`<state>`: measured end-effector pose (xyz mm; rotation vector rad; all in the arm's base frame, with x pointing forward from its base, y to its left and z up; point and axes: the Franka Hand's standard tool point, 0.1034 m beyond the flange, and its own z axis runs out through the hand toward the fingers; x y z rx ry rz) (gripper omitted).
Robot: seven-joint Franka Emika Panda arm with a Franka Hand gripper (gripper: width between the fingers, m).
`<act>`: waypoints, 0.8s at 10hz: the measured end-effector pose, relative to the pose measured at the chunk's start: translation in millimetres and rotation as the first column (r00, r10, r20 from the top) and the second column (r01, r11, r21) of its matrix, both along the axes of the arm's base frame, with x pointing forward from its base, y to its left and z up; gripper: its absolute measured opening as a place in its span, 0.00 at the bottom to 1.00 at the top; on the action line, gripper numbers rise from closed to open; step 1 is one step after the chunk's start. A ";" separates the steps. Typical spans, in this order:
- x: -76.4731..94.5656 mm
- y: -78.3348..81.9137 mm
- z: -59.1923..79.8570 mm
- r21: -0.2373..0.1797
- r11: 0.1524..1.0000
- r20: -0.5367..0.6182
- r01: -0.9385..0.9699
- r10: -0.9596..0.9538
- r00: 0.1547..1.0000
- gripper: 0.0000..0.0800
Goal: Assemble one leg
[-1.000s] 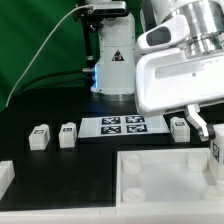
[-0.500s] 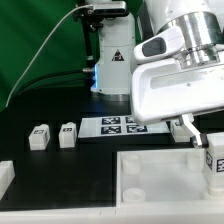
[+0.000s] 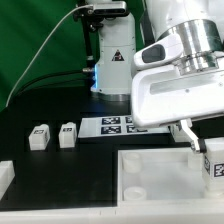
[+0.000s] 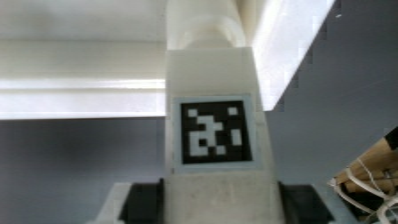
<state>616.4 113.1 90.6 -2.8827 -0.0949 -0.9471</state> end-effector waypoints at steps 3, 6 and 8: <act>0.5 -0.8 0.1 0.007 1.000 -0.013 0.029 -0.029 1.000 0.37; -1.4 -0.2 -3.2 0.008 1.000 -0.035 0.026 -0.025 0.999 0.68; -1.7 -0.2 -3.8 0.008 1.000 -0.036 0.026 -0.025 0.999 0.78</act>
Offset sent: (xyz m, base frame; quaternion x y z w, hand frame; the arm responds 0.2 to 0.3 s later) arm 0.0000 0.0000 0.0000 0.0000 0.0000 0.0000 1.0000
